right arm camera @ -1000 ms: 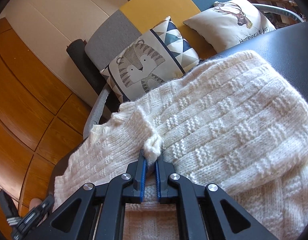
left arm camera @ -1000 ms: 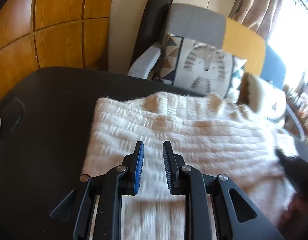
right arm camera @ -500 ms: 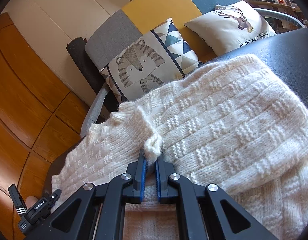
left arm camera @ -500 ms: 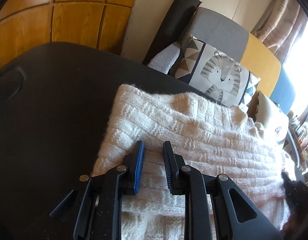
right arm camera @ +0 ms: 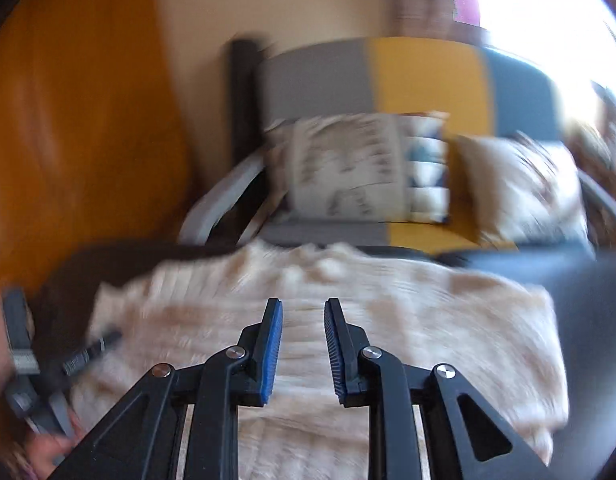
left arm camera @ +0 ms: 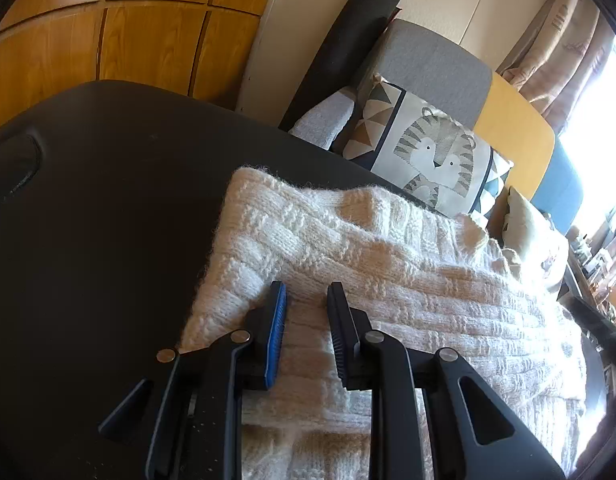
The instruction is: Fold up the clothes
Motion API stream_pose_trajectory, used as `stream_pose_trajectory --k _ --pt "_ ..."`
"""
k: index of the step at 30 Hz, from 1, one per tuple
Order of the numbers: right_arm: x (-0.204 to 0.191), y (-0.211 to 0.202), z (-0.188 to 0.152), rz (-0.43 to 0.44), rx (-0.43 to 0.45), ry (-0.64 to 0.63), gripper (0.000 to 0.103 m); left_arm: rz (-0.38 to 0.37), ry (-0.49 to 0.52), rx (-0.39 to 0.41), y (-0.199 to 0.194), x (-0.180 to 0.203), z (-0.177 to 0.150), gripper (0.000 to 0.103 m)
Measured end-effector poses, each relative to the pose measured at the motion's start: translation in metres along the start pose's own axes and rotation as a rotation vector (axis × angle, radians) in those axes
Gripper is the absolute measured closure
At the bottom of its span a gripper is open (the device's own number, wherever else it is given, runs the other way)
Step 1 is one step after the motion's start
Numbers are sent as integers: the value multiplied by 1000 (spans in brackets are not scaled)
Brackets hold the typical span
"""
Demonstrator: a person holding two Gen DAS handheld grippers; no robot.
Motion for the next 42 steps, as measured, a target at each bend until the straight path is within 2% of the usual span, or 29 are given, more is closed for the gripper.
stream_pose_trajectory --k 4,6,9,12,16,20,24,26,29,33,38,40,42 --pt "-40 47 -7 -89 -135 -269 82 -11 -6 0 1 -2 0 79" --pt "-33 60 -15 -187 -180 -302 80 -14 -6 -2 0 -1 1 79" --pt "-1 56 -21 -185 -156 -161 75 -17 -5 -3 -1 -1 2 79" --pt "22 53 -25 -72 -129 -12 74 -22 -9 -5 -3 -2 4 79" --pt "23 53 -26 -71 -124 -17 74 -23 -8 -3 -5 -2 5 79" --pt "34 41 -19 42 -127 37 73 -29 -14 -2 -5 -2 5 79" --pt "51 28 -16 -35 -128 60 73 -30 -15 -3 -5 -2 6 79" --pt "63 36 -24 -11 -173 97 74 -33 -18 -4 -6 -1 6 79" --pt "64 35 -35 -83 -126 37 75 -37 -20 -4 -6 -1 6 79" --pt "59 33 -40 -136 -95 14 75 -43 -27 -8 -8 -1 7 79" --pt "62 31 -44 -124 -69 25 75 -96 -103 -7 -18 -10 7 79" --pt "60 30 -45 -137 -61 16 75 -76 -76 -27 -20 -3 13 79" --pt "58 31 -45 -154 -56 4 75 -39 22 -31 -18 11 21 79"
Point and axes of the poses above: each gripper's, at about its wrist camera, not at the fingertips, and y roughly the way its jaws point, x to its right, z to its top, the point moved 4 cm from there along y, roughly the way its jaws point, and after that the axes turned 6 degrees about -x, right-handed, at the moved point
